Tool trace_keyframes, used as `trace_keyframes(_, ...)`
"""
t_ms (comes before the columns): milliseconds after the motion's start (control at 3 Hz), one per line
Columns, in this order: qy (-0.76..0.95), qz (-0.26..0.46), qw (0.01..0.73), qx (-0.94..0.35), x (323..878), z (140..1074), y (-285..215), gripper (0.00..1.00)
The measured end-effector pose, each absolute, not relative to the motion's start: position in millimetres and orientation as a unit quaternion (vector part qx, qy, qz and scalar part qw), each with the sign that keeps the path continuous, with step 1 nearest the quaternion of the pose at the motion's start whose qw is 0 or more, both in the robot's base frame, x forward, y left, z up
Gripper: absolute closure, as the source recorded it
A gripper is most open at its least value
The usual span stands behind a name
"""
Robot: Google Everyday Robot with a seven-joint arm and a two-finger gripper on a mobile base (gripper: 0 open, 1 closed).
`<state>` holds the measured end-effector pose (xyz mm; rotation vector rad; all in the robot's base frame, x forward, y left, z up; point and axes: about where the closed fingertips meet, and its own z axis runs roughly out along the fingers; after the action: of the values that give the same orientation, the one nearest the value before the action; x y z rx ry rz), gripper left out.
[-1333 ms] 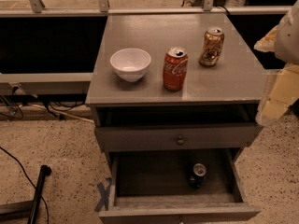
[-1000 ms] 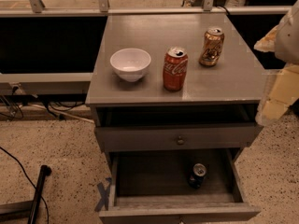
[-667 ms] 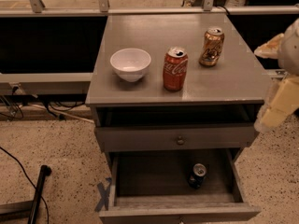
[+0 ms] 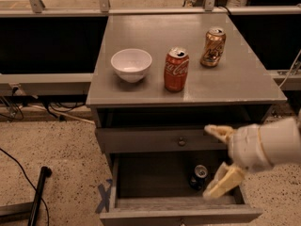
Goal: Pick pepsi can from middle drawer and place on counter
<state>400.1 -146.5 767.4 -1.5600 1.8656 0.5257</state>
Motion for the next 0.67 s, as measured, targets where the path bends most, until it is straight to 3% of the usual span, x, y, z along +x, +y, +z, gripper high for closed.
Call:
trace_keyframes(333,0.703,0.242,0.350,-0.569,388.1,731.9,-129.9,0.00)
trace_keyframes(667,0.709,0.239,0.352,-0.562,389.2,728.6,-134.6,0.00)
